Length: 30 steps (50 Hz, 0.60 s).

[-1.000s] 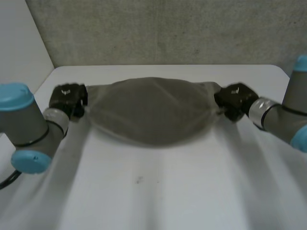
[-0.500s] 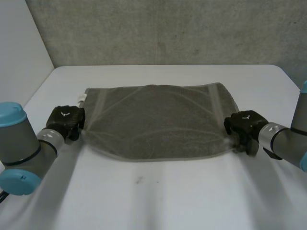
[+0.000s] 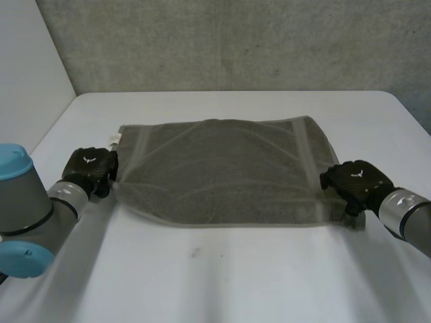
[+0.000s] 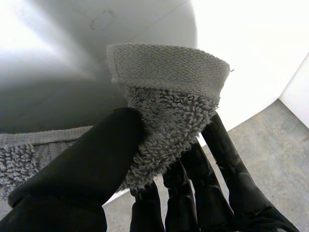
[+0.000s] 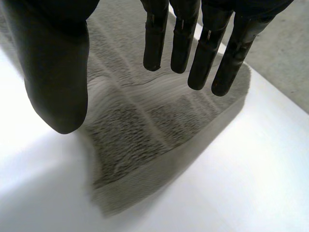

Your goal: Fold the towel.

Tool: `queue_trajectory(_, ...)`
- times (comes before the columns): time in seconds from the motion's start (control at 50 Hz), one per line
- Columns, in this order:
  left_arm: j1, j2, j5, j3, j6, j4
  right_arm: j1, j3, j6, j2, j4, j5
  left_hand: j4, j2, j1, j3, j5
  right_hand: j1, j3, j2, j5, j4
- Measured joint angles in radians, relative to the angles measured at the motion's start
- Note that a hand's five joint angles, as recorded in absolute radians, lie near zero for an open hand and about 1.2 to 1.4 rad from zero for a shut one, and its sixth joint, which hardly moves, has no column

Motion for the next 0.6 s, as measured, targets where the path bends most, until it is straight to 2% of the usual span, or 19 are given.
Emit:
queue_trajectory(0.18,0.0,0.007,0.0,-0.01,0.0,0.002,0.0,0.046,-0.029,0.022,-0.079,-0.006,0.0,0.0,0.0,0.0,0.0,0.036,0.025,0.004,0.042,0.028)
queue_trajectory(0.46,0.001,0.005,0.0,-0.01,0.0,0.002,0.001,0.021,-0.055,0.114,-0.189,0.009,0.0,0.0,0.0,0.0,0.0,0.261,0.256,0.245,0.264,0.26)
queue_trajectory(0.48,0.001,0.005,0.0,-0.01,0.0,0.002,0.001,0.014,-0.055,0.123,-0.19,0.012,0.0,0.0,0.0,0.0,0.0,0.351,0.328,0.32,0.339,0.333)
queue_trajectory(0.52,0.001,0.005,0.0,-0.011,0.0,0.002,0.001,0.002,-0.055,0.134,-0.19,0.023,0.0,0.0,0.0,0.0,0.0,0.673,0.659,0.665,0.677,0.667)
queue_trajectory(0.56,0.001,0.004,0.001,-0.012,0.001,0.002,0.001,-0.009,-0.054,0.139,-0.189,0.035,0.0,0.0,0.0,0.0,0.0,0.813,0.804,0.803,0.822,0.811)
queue_trajectory(0.6,0.0,0.005,0.001,-0.014,0.001,0.001,0.0,-0.019,-0.05,0.136,-0.187,0.049,0.0,0.0,0.0,0.0,0.0,0.822,0.837,0.809,0.845,0.85)
